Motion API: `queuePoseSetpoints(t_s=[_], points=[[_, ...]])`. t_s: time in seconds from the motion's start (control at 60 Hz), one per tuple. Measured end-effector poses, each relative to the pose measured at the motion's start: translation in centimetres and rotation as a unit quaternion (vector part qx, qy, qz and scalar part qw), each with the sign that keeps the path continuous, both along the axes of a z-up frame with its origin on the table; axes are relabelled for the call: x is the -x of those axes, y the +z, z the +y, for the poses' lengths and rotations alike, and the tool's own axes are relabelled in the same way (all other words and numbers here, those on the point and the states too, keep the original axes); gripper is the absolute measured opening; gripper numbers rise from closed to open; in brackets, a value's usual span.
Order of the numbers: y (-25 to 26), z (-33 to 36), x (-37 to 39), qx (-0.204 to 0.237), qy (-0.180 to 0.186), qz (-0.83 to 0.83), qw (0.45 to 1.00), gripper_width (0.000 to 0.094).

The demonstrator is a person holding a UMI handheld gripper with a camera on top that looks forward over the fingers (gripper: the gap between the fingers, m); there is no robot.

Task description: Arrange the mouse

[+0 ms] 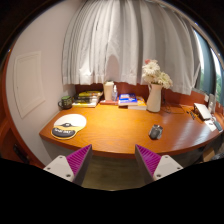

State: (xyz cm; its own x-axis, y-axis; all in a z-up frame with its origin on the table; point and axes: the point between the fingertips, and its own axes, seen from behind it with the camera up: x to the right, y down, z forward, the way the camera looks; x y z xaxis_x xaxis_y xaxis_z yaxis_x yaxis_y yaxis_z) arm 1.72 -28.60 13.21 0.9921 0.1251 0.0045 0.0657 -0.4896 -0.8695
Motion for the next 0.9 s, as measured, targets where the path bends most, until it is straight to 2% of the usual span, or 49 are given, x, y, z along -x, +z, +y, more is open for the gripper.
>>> queuePoseSetpoints(t_s=[0.133,0.15,0.183,0.3,0.533,0.683,0.9], points=[[-4.9,-1.2,-3.9,0.045,-0.018,-0.006,0.999,0.0855],[-2.2,-1.0,-3.3,0.046,-0.022,-0.005,0.999,0.0856],[-6.6,-1.1,-5.8,0.057,-0.032,-0.008,0.998,0.0855],[-10.2,-0.9,-11.4,0.086,-0.061,-0.011,0.994,0.0853],[-13.1,5.3,-18.7,0.115,-0.098,-0.008,0.989,0.084],[-13.6,11.9,-20.4,0.119,-0.098,0.004,0.988,0.084],[-14.5,20.2,-20.0,0.148,-0.071,0.02,0.986,0.084]])
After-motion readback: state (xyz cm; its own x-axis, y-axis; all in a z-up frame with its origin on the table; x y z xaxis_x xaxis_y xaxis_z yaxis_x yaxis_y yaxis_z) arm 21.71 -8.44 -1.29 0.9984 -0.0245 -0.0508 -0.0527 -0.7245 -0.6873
